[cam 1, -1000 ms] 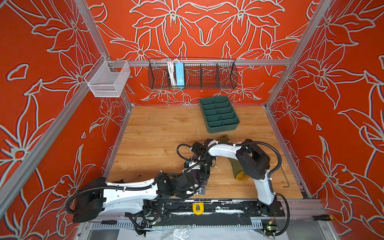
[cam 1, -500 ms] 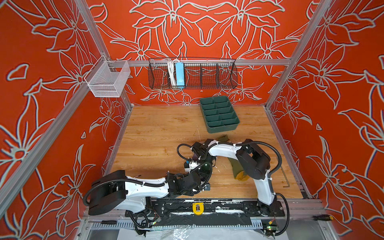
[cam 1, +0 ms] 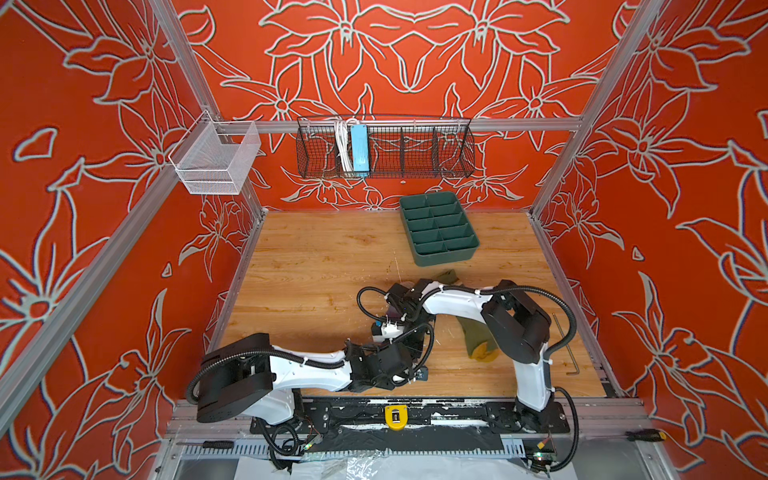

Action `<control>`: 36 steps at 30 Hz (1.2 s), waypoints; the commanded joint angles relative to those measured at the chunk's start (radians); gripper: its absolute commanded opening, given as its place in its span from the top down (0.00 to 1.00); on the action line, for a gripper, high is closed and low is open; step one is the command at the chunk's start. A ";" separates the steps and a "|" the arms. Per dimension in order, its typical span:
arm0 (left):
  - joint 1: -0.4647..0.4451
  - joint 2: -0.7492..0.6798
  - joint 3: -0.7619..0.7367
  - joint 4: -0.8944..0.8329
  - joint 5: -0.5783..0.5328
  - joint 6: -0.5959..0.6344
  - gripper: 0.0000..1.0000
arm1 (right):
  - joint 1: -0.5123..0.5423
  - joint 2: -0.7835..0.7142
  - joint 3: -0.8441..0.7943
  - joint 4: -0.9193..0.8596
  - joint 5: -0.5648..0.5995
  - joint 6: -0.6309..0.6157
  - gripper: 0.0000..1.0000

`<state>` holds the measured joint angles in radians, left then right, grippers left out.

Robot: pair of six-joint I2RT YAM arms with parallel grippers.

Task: Roll the socks

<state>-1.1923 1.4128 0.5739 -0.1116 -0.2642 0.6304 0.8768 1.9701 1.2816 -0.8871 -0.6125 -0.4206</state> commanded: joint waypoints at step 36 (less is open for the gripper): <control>0.172 0.304 0.454 -0.586 0.643 -0.122 1.00 | -0.262 -1.108 -0.164 0.096 1.121 0.188 0.02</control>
<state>-1.0451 1.6547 0.9741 -0.5972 0.2607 0.5400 0.6147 0.8581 1.0866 -0.7559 0.5331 -0.1734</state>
